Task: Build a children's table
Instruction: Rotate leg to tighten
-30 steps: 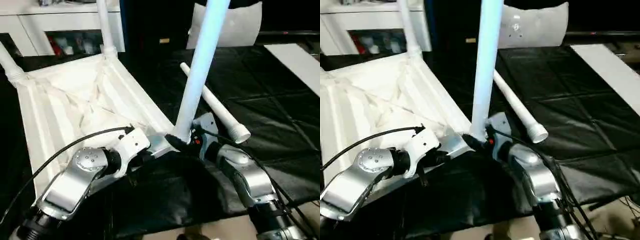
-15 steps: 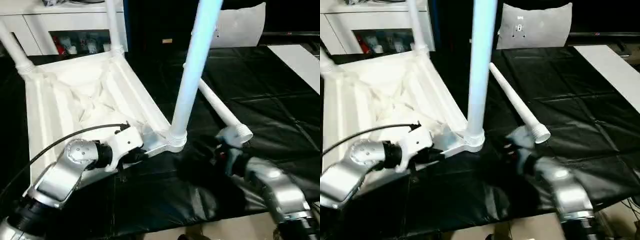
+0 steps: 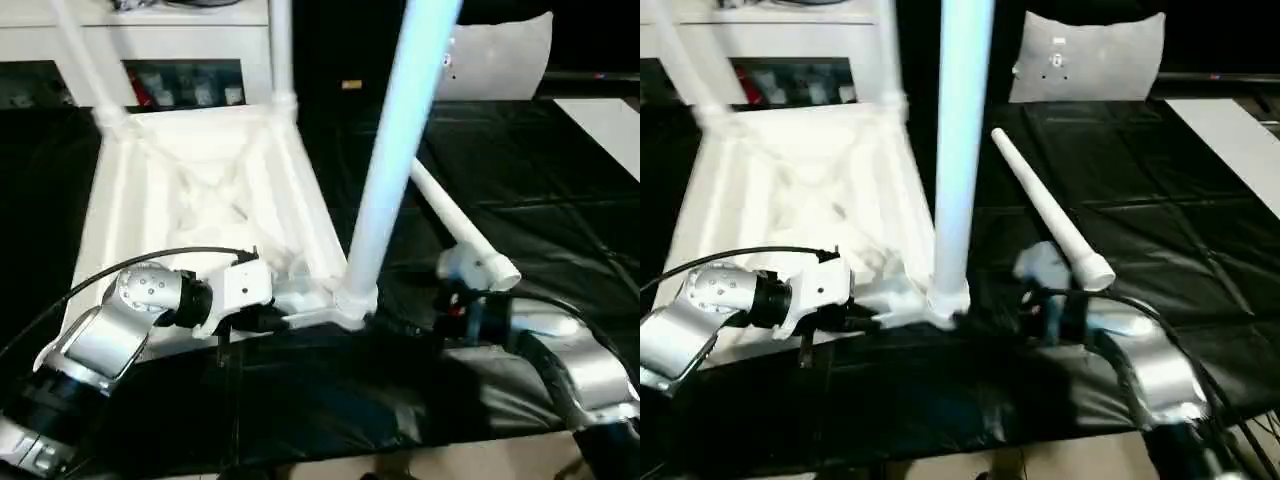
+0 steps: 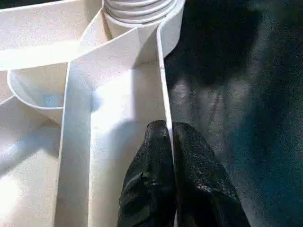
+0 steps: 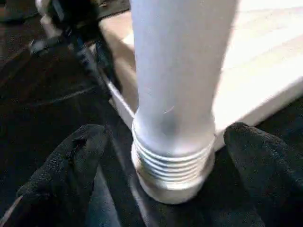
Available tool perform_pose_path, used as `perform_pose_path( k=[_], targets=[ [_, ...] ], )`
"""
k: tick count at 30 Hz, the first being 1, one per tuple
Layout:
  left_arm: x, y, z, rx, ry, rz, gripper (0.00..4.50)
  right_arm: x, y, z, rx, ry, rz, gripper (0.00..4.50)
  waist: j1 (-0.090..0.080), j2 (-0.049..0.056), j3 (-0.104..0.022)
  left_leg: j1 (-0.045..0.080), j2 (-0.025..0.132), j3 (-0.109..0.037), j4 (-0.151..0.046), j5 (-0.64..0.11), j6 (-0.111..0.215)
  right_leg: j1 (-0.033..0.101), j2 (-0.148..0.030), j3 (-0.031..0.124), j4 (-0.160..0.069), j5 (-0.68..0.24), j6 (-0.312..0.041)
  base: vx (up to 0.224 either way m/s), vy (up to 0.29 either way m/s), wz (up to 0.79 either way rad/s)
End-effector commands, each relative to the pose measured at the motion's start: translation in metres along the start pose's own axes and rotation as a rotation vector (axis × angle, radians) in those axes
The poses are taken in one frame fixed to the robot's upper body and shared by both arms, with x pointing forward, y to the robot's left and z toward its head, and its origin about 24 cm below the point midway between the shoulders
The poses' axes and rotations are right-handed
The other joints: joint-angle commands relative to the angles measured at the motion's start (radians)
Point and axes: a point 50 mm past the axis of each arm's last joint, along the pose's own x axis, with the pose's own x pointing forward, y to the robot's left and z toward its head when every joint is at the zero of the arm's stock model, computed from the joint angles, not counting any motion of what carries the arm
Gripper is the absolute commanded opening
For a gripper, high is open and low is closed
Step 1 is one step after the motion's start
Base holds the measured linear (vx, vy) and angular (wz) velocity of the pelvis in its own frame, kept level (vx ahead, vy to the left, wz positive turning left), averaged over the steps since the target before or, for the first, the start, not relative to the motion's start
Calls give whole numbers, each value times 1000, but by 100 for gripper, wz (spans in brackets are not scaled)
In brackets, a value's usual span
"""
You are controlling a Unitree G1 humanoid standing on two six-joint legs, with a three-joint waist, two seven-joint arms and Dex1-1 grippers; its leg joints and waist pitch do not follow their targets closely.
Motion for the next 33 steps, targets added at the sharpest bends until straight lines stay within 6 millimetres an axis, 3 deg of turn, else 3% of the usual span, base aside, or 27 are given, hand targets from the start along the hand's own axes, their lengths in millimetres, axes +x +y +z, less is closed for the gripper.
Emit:
perform_pose_path(
  k=[1, 5, 9, 21, 27, 32, 33],
  targets=[
    [10, -9, 2, 47, 13, -116, 0, 1, -2, -1, -22, 23, 20, 444, -7, 9, -72, 21, 66, -23, -57, -160, 46, 36, -90, 50, -62, -26, -253, 0, 0, 0],
    [11, -11, 1, 56, 11, -138, 0, 8, -8, 2, -26, 15, 24, 428, -8, 8, -71, 20, 66, -24, -56, -166, 41, 35, -90, 50, -61, -34, -260, 0, 0, 0],
    [11, -12, 0, 62, 13, -149, 0, 12, -10, 4, -22, 0, 48, 384, -7, 4, -70, 20, 67, -23, -56, -180, 39, 34, -93, 51, -62, -68, -256, 0, 0, 0],
    [8, -12, -4, 65, 25, -149, 0, 18, -6, 2, 7, -7, 126, 286, -6, 7, -70, 20, 67, -24, -56, -196, 32, 32, -92, 51, -63, -96, -249, 0, 0, 0],
    [6, -12, -5, 51, 28, -139, 0, 19, -2, -2, 36, -4, 147, 275, -7, 10, -66, 20, 66, -24, -57, -198, 33, 30, -91, 51, -63, -89, -252, 0, 0, 0],
    [14, -10, 6, -54, -90, -35, 0, 26, 9, -14, 123, -5, 67, 274, -7, 13, -62, 22, 70, -26, -61, -220, 24, 28, -92, 52, -64, -100, -255, 0, 0, 0],
    [18, -8, 9, -84, -107, 21, 0, 31, 11, -18, 150, -7, -11, 273, -10, 16, -53, 19, 66, -27, -65, -249, 20, 25, -91, 53, -70, -149, -247, 0, 0, 0]
  ],
)
